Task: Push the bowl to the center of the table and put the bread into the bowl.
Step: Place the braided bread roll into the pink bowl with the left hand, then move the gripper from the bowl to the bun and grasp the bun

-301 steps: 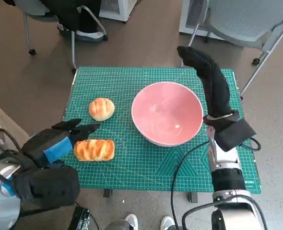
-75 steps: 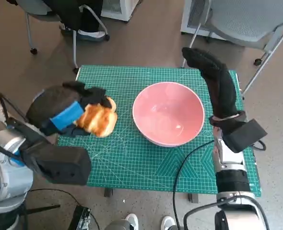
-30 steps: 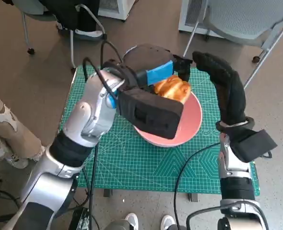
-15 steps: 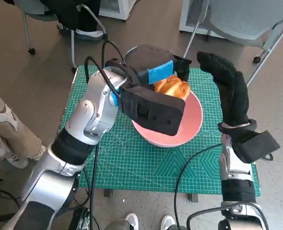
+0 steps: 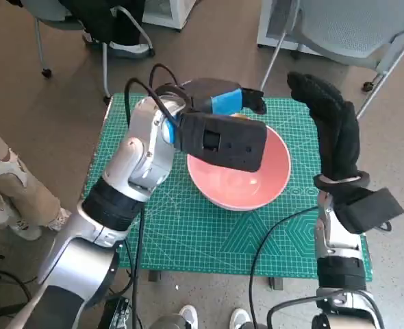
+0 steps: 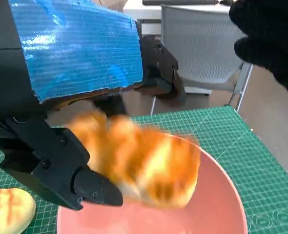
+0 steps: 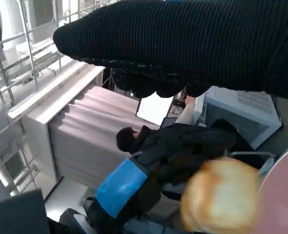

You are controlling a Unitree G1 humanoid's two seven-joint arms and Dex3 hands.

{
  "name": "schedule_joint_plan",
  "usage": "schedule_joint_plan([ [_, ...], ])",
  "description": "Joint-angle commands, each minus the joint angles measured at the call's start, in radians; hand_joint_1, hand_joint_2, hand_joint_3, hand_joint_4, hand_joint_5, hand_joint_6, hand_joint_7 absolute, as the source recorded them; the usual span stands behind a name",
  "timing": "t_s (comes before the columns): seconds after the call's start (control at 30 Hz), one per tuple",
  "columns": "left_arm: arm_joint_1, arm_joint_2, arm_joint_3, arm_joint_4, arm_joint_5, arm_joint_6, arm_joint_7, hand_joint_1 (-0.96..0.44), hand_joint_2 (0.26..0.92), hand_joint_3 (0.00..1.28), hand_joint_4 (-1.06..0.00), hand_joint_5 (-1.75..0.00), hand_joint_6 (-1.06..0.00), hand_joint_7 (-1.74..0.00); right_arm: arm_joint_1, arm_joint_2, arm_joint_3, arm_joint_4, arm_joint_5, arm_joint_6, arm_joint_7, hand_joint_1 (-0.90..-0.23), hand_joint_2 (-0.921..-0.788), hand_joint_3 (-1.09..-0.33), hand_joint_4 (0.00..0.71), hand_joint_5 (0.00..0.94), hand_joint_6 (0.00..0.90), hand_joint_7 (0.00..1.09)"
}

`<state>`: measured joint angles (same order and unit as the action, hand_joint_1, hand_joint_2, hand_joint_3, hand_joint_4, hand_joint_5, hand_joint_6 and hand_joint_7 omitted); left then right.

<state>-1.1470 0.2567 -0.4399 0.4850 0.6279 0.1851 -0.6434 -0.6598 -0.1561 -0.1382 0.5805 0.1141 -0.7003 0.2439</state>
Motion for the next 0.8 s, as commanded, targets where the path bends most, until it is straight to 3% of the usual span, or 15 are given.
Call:
schedule_joint_plan([
  [0.03,-0.049,0.017,-0.013,0.027,0.011,-0.03,0.011,-0.23,0.704,0.14,-0.02,-0.03,-0.18,-0.01,0.015,-0.003,0.001,0.018,-0.005,0.001,-0.008,-0.685,-0.921,-0.852,0.142,0.003,-0.001,0.42],
  [0.2,-0.053,0.021,-0.02,0.04,0.013,-0.05,0.016,-0.31,0.721,0.08,0.0,0.0,-0.15,0.0,0.015,-0.004,0.001,0.024,-0.005,-0.004,-0.008,-0.685,-0.921,-0.853,0.142,0.002,-0.001,0.42],
  [0.8,-0.05,0.04,-0.025,0.033,0.011,-0.06,-0.022,-0.4,0.738,0.04,0.0,0.0,-0.11,0.0,0.014,-0.006,0.005,0.032,-0.013,-0.009,-0.011,-0.688,-0.921,-0.855,0.142,0.002,-0.001,0.41],
])
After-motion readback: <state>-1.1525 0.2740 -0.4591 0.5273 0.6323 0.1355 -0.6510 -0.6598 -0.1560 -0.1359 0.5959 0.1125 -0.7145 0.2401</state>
